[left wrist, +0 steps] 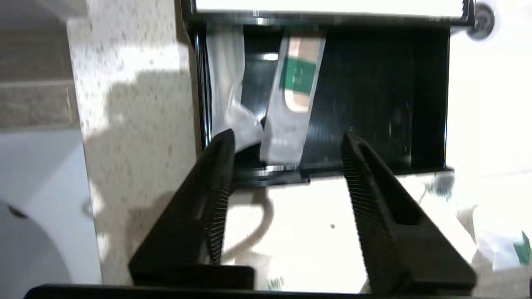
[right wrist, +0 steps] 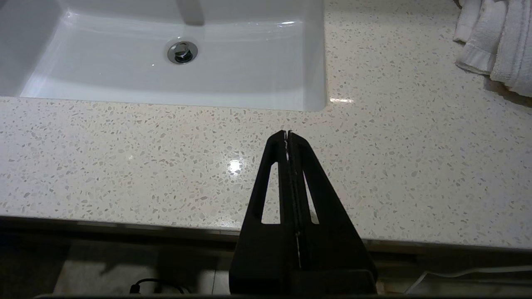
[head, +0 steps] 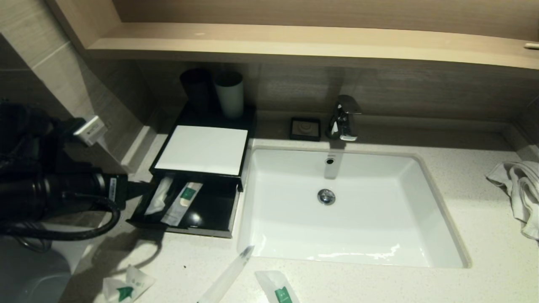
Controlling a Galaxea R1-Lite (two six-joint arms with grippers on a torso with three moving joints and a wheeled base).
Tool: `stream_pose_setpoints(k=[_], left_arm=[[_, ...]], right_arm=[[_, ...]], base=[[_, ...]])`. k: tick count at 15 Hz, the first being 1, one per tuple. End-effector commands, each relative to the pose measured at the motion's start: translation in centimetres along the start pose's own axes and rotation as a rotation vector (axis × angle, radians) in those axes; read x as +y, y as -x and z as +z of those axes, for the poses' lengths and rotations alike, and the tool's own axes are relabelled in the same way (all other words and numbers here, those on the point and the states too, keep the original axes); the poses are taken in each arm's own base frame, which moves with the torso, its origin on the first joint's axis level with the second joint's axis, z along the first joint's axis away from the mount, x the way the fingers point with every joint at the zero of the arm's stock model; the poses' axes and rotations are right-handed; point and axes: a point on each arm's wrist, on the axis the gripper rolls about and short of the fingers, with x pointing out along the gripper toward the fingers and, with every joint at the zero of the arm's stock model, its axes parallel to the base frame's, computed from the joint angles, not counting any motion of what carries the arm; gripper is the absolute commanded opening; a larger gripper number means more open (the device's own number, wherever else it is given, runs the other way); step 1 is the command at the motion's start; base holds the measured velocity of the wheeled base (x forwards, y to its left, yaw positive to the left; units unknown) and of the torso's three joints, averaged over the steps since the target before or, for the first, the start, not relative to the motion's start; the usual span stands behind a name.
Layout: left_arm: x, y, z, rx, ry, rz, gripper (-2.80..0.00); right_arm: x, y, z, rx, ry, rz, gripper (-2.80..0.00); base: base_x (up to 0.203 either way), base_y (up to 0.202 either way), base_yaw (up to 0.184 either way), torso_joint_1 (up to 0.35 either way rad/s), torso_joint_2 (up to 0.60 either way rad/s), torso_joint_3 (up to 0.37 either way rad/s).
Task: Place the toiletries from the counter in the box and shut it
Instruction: Pick up the bathroom toiletry
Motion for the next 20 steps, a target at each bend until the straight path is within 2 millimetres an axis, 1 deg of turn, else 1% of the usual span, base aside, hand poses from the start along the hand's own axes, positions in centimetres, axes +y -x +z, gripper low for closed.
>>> stream_pose_setpoints(k=[1,4,5,7,10,11,13,15,16,18,20], left_arm=[[-0.3,1.9,-0.6,0.004,0.003,0.001,-2.8],[-0.6,2.4,-2.2,0.032,-0.007,-0.028,-2.8],[-1.1,2.3,-2.5,0.044,-0.021,-0.073,-2.8],[-1.9,2.0,-2.8,0.061,-0.042,-0.137,-2.8],[-4.1,1.6,-2.6,0.079,-0.106,-0.253,-2.8],[-5.0,1.5,-3.0,0.098,-0.134,-0.297,-2.8],[-6.1,1.7,-4.7,0.147,-0.18,-0.362,-2.8],[-6.7,2.5,-6.2,0.172,-0.215,-0.407,-2.8],[-6.8,2.6,-6.8,0.186,-0.228,-0.417,-2.8],[-6.8,2.4,-7.0,0.198,-0.25,-0.422,-2.8],[-6.9,2.3,-7.7,0.228,-0.261,-0.427,-2.8]], right_arm=[[0.0,0.0,0.0,0.0,0.001,0.001,-2.8],[0.0,0.0,0.0,0.0,0.001,-0.001,-2.8],[0.0,0.0,0.0,0.0,0.001,0.001,-2.8],[0.0,0.0,0.0,0.0,0.001,0.001,-2.8],[0.0,0.0,0.0,0.0,0.001,0.001,-2.8],[0.0,0.0,0.0,0.0,0.001,0.001,-2.8],[0.0,0.0,0.0,0.0,0.001,0.001,-2.8],[0.0,0.0,0.0,0.0,0.001,0.0,-2.8],[0.0,0.0,0.0,0.0,0.001,0.001,-2.8],[0.0,0.0,0.0,0.0,0.001,0.001,-2.8],[0.0,0.0,0.0,0.0,0.001,0.001,-2.8]], base=[[0.0,0.0,0.0,0.0,0.0,0.0],[0.0,0.0,0.0,0.0,0.0,0.0],[0.0,0.0,0.0,0.0,0.0,0.0],[0.0,0.0,0.0,0.0,0.0,0.0],[0.0,0.0,0.0,0.0,0.0,0.0],[0.0,0.0,0.0,0.0,0.0,0.0],[0.0,0.0,0.0,0.0,0.0,0.0],[0.0,0.0,0.0,0.0,0.0,0.0],[0.0,0.0,0.0,0.0,0.0,0.0],[0.0,0.0,0.0,0.0,0.0,0.0],[0.0,0.0,0.0,0.0,0.0,0.0]])
